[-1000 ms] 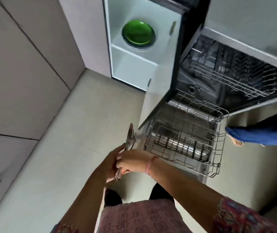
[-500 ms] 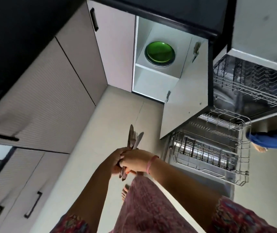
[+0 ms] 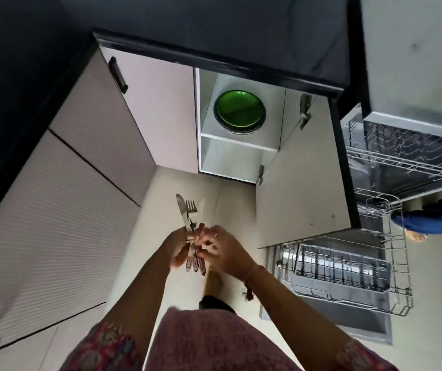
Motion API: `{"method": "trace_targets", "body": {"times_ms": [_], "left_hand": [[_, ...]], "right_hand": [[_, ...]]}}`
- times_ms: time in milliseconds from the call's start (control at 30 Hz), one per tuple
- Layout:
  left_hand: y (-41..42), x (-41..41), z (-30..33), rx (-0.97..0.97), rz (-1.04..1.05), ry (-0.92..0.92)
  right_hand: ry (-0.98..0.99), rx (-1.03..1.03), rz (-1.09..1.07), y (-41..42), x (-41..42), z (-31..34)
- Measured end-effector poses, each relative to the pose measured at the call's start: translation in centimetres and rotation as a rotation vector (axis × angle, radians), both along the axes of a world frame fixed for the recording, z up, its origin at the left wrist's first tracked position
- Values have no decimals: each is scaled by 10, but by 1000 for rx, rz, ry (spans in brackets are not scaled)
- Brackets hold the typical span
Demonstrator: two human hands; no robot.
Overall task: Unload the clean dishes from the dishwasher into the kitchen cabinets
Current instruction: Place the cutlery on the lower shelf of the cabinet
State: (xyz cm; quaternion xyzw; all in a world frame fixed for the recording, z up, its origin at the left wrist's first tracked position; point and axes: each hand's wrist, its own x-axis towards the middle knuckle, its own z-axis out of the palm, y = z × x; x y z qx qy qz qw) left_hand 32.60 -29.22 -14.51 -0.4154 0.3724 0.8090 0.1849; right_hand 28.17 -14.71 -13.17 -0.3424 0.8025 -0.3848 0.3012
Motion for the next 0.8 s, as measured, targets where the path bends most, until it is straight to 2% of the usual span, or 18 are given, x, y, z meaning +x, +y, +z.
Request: {"method": "trace_targets", "body": {"times_ms": [67, 133, 200, 500, 800], "left_hand": [[-5, -25, -5, 8, 69, -16], [-7, -44, -11, 8, 98, -50], [-8, -63, -21, 43, 101, -48], [-32, -168, -118, 39, 16, -11], [-74, -282, -290, -41, -72, 13]], "right_hand": [[-239, 25, -280, -8, -16, -15], [-530, 0, -462, -13, -30, -27], [-682, -38, -598, -16, -45, -42], [-823, -113, -808, -52, -140, -135], [-832, -255, -1009, -96, -239, -306]]}}
